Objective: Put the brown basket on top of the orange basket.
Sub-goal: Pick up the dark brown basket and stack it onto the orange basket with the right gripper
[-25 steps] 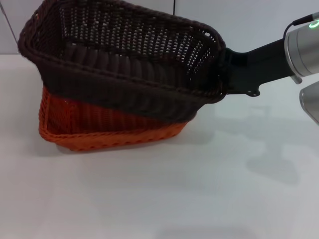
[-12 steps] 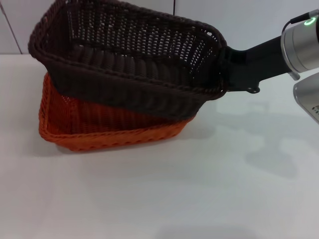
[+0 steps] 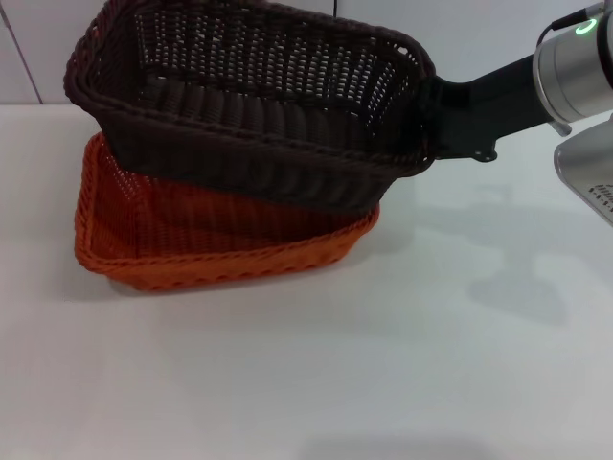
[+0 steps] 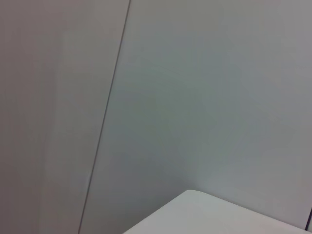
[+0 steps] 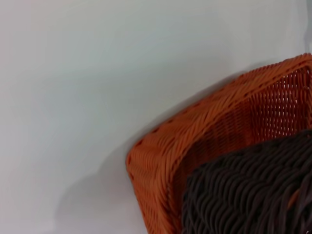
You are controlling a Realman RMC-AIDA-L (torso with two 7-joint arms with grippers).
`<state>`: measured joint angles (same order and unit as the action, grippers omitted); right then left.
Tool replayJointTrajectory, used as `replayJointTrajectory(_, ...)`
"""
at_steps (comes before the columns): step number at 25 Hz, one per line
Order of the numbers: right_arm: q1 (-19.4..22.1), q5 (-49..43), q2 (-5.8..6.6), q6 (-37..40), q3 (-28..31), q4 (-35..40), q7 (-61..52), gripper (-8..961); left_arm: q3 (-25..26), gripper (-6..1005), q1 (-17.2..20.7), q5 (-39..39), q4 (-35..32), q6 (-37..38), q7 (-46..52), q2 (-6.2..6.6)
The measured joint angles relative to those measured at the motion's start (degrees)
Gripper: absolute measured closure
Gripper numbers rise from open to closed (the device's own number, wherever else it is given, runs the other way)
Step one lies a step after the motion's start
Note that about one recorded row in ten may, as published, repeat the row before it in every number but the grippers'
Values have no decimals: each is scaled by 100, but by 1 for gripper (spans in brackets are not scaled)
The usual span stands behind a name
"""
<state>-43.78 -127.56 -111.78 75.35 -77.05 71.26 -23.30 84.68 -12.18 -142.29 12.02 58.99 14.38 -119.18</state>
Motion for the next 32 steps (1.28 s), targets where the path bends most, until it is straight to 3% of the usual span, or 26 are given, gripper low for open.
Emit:
replayJointTrajectory(19,-243,194,-32,-607,-371,-677,440,797,-31,335,13,8,-25,-2,3,0)
replayJointTrajectory(32,154,646,-105,-998,-531,-596,407,797,-22,338,35,1,-102,-24,-55,0)
